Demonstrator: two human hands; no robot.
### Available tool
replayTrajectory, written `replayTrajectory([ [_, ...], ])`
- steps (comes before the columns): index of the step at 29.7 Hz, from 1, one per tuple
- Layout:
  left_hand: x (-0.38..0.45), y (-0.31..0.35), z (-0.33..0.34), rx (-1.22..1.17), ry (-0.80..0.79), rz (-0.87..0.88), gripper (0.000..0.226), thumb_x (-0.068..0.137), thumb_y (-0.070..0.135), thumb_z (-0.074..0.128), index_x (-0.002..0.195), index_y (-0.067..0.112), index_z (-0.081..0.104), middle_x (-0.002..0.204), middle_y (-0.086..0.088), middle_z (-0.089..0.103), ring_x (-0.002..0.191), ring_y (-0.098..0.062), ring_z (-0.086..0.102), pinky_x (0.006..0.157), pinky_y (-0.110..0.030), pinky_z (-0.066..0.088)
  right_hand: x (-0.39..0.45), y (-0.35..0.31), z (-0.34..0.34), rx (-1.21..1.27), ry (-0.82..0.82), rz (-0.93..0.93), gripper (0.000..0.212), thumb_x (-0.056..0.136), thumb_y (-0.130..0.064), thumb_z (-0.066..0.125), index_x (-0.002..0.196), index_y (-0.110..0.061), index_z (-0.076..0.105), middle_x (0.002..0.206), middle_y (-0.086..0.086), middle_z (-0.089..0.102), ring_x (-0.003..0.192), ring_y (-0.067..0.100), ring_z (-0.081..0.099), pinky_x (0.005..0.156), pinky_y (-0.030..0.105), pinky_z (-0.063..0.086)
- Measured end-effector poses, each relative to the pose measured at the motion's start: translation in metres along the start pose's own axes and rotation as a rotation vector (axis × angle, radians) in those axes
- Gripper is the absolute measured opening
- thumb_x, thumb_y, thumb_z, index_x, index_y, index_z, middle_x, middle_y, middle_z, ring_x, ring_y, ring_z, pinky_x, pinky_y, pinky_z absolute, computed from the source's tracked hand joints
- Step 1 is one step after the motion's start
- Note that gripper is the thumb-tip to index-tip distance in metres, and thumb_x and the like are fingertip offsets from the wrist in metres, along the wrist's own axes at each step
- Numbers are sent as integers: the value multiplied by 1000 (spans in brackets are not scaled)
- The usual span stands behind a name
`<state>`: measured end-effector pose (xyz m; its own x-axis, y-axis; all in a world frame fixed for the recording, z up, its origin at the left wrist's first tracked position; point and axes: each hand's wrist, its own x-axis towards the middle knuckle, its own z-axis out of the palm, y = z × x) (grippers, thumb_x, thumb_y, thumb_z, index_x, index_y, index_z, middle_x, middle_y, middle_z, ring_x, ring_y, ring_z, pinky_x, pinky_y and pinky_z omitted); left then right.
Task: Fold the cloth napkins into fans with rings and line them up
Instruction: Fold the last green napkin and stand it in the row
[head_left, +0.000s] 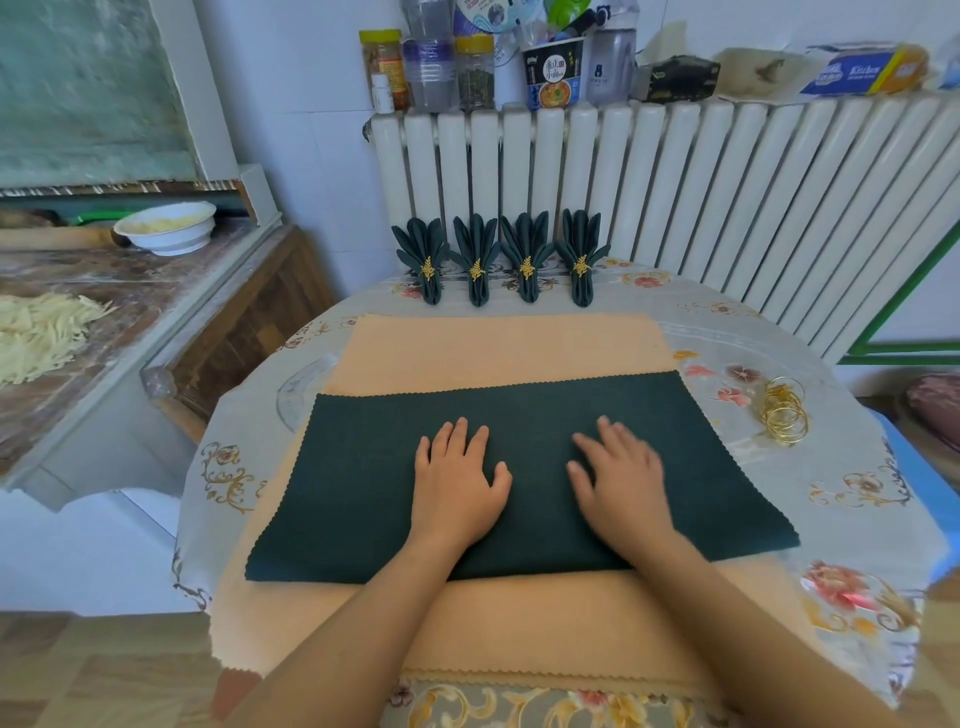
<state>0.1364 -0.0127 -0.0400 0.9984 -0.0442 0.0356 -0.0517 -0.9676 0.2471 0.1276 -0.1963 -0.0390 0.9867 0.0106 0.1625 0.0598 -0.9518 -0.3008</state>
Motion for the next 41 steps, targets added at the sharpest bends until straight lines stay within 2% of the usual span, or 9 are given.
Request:
replayTrajectory([
  [4, -1, 2, -1, 30, -29, 5, 56, 99, 43, 28, 151, 23, 23, 160, -3, 15, 147, -18, 7, 120, -40, 3, -23, -8, 4, -120, -156, 10, 57, 98, -53, 18, 150, -31, 13, 159, 0, 8, 146, 16, 1, 117, 35, -2],
  [9, -17, 16, -13, 139, -37, -5, 53, 100, 44, 25, 148, 23, 30, 158, -7, 21, 146, -23, 13, 118, -47, 1, -23, -12, 2, -167, -192, 19, 57, 98, -53, 14, 150, -29, 15, 159, 2, 10, 146, 17, 2, 117, 37, -1],
  [13, -37, 16, -10, 125, -174, -24, 61, 98, 53, 21, 153, 30, 9, 161, -4, 0, 148, -26, -6, 117, -52, -7, -38, -23, 1, -125, -134, -94, 88, 75, -58, -15, 148, -30, 24, 157, -3, 17, 146, 13, 6, 116, 32, -1],
  [18, -45, 2, -4, 120, -159, -24, 63, 97, 59, 13, 153, 33, -2, 161, 3, -9, 147, -21, -13, 117, -52, -9, -46, -18, 5, -124, -219, -111, 101, 61, -77, -29, 150, -38, 4, 158, -9, 1, 146, 13, -5, 116, 34, -5],
  [26, -52, -51, -16, 101, -132, -118, 63, 97, 59, 13, 153, 33, -1, 161, 2, -6, 148, -19, -10, 119, -47, -6, -42, 14, -9, -163, -243, 69, 60, 96, -59, 12, 150, -37, 1, 159, -5, -1, 146, 16, -5, 118, 37, -3],
  [29, -56, -55, -20, -49, -82, -54, 55, 99, 53, 30, 149, 31, 26, 159, 0, 16, 148, -18, 5, 117, -44, -3, -48, 16, -11, -27, -128, 18, 51, 97, -53, 33, 145, -36, 31, 154, -1, 27, 143, 22, 16, 114, 36, 12],
  [33, -79, -57, -30, -373, 120, 187, 4, 87, 39, 65, 86, 34, 64, 100, 18, 59, 104, 1, 49, 105, -31, 26, -71, 28, -23, 300, 69, -203, 11, 82, -31, 71, 93, -34, 71, 99, -18, 64, 104, 14, 53, 89, 32, 35],
  [38, -103, -56, -34, -355, -21, 303, 5, 82, 35, 71, 86, 32, 70, 101, 22, 58, 101, 4, 47, 84, -6, 33, -89, 42, -33, 351, -76, -209, 14, 78, -24, 76, 86, -35, 75, 106, -21, 63, 105, -5, 51, 90, 4, 30],
  [41, -102, -56, -32, -310, 38, 300, 6, 85, 32, 68, 86, 29, 73, 102, 21, 61, 100, 5, 49, 86, -14, 37, -89, 41, -30, 272, -20, -223, 12, 80, -17, 73, 82, -28, 75, 104, -13, 69, 102, 1, 56, 87, 12, 35],
])
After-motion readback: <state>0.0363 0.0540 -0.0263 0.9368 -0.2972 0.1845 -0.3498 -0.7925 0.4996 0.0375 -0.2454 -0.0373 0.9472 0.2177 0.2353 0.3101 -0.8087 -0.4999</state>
